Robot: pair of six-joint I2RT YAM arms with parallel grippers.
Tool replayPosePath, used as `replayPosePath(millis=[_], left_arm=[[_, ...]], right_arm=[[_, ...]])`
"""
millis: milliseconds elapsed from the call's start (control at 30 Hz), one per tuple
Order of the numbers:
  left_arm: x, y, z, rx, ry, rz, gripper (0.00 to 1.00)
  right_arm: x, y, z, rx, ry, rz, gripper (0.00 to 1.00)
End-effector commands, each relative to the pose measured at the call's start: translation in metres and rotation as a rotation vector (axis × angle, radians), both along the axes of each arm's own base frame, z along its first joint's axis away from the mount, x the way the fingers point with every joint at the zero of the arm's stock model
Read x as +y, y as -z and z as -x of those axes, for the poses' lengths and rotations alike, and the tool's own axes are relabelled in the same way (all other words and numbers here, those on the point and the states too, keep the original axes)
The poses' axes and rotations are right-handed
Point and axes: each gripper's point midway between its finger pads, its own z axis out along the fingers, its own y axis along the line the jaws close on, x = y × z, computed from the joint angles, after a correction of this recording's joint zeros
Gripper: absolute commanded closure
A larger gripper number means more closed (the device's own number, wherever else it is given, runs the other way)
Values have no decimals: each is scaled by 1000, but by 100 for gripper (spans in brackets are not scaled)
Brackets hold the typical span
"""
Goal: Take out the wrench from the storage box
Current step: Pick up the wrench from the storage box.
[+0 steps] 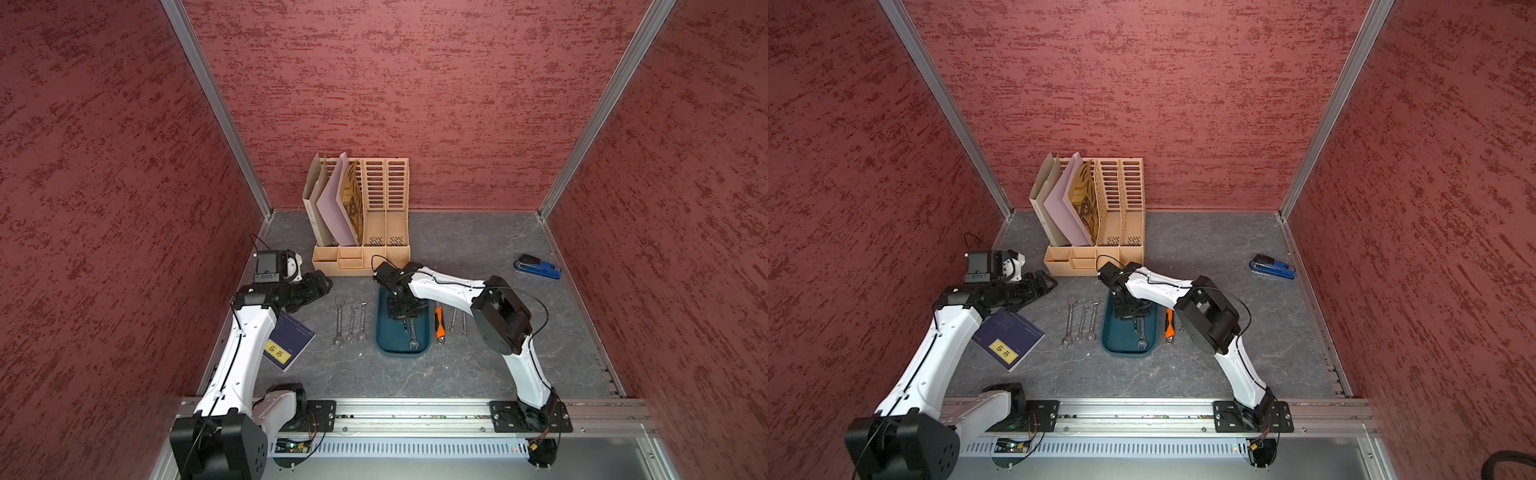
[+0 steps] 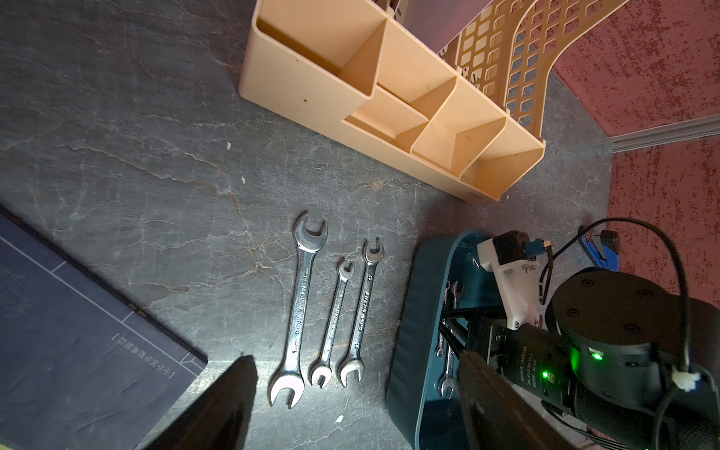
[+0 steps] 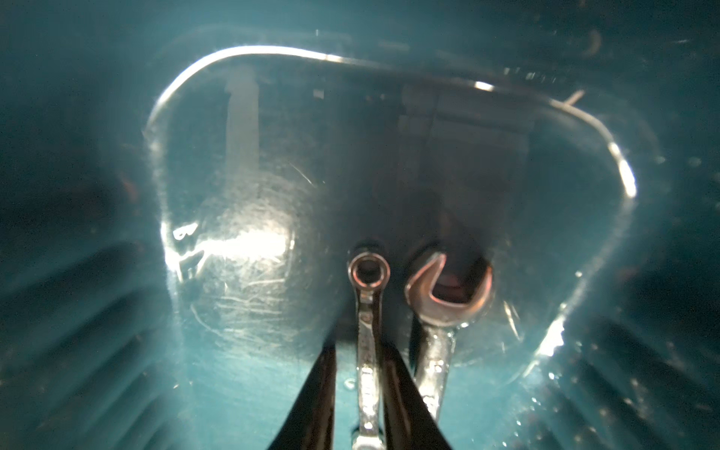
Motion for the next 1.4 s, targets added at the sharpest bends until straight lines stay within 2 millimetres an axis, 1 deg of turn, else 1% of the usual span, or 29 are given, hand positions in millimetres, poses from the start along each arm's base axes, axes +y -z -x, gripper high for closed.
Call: replayPosePath(millis=[0,100,267,567,733,1033,1233,1300,1367], left_arm=[[-1,0,-2,-19,17,-7,16],[-1,0,-2,-18,18,-8,16],[-1,0,-2,-20,17,-8,16],[-1,1,-2,-16,17,-7,16],[-1,1,-2,-16,16,-7,16],[-2,1,-1,-18,20,-8,16],[-2,1,-1,-15,19,-10,16],[-3,2,-1,-13,23,-11,16],[-3,2,-1,-13,25,-14,16]], right_arm=[[-14,30,12,68,17,65,78],[-16,30,12,63,18,77,82],[-15,22,10,52,14,69,85],[-10,-2,5,21,4,37,88],[-8,-25,3,-5,0,9,90],[-13,-83,0,-86,-6,-36,90],[-29,-120,-4,-147,-4,-52,90],[-41,-131,-7,-170,9,-51,90],[-53,-138,-9,-190,20,-50,90]])
